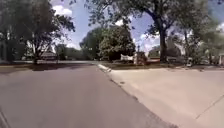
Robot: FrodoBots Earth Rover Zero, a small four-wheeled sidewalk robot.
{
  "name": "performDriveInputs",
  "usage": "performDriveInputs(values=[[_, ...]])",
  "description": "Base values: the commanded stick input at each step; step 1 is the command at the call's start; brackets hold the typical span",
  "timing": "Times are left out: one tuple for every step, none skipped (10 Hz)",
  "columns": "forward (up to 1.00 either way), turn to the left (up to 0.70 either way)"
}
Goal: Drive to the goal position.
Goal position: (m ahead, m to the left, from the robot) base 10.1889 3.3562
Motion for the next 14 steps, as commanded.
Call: performDriveInputs(values=[[1.0,0.0],[1.0,0.0],[1.0,0.0],[1.0,0.0],[1.0,0.0],[1.0,0.0],[1.0,0.0],[1.0,0.0],[1.0,0.0],[1.0,0.0],[1.0,0.0],[1.0,0.0],[1.0,0.0],[1.0,0.0]])
